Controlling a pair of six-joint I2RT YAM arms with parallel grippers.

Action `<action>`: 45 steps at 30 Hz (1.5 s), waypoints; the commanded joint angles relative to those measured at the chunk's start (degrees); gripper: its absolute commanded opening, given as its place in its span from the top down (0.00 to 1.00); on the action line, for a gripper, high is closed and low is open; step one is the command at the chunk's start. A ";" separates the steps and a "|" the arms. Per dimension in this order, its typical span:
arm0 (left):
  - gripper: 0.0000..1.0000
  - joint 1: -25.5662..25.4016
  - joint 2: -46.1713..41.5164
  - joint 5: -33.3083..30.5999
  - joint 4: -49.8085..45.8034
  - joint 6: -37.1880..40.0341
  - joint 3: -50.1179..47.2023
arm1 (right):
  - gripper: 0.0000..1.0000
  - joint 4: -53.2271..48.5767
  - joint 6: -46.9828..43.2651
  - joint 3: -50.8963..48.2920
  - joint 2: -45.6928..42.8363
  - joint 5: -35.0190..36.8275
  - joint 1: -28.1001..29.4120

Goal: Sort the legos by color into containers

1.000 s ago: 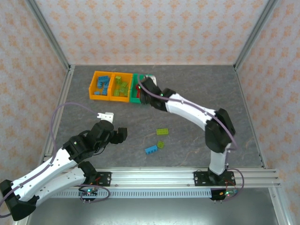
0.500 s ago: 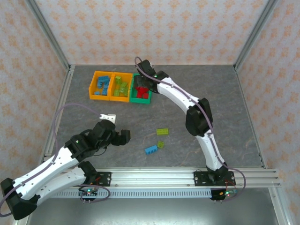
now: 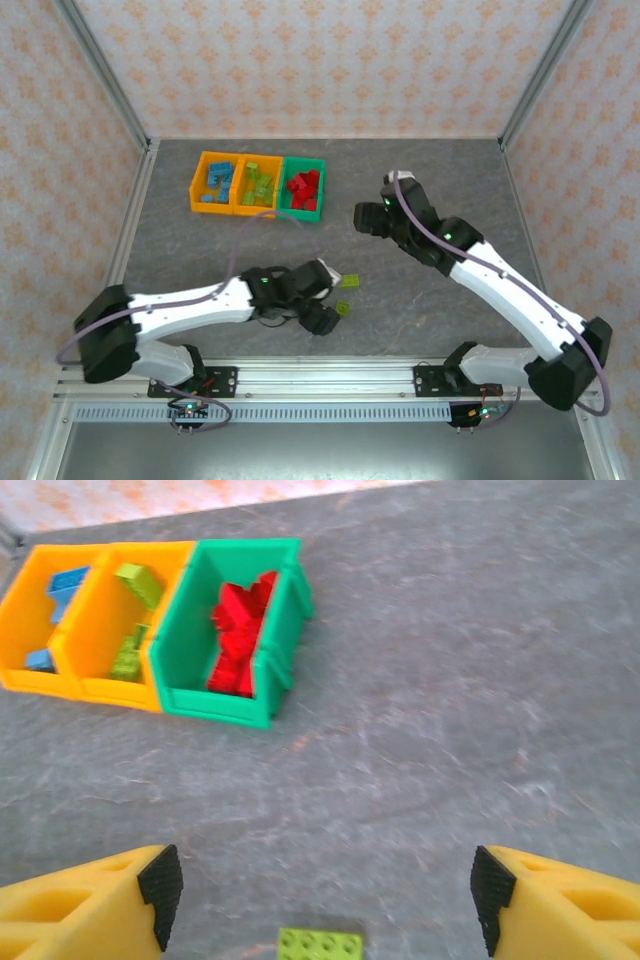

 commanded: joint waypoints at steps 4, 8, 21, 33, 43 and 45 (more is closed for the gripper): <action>0.31 -1.16 10.77 -2.39 -0.31 5.40 3.15 | 0.19 -6.19 1.81 -2.75 -5.74 8.24 -0.16; 0.47 -1.17 13.17 -4.55 0.25 5.49 3.07 | 0.18 -6.80 1.35 -2.24 -5.99 8.42 -0.13; 0.89 4.66 -0.13 -7.80 0.00 4.01 -0.07 | 0.18 -7.15 2.84 -0.91 -5.35 2.16 -0.16; 0.87 52.75 -0.45 0.11 5.42 2.03 11.92 | 0.18 0.05 7.52 -5.46 -4.58 -7.72 -0.14; 0.79 63.55 22.25 0.12 6.03 -1.73 34.54 | 0.17 -1.43 7.74 -6.48 -5.45 -7.85 -0.18; 0.71 64.67 25.20 2.21 3.62 -1.59 39.24 | 0.17 -1.20 8.14 -6.94 -5.80 -8.13 -0.17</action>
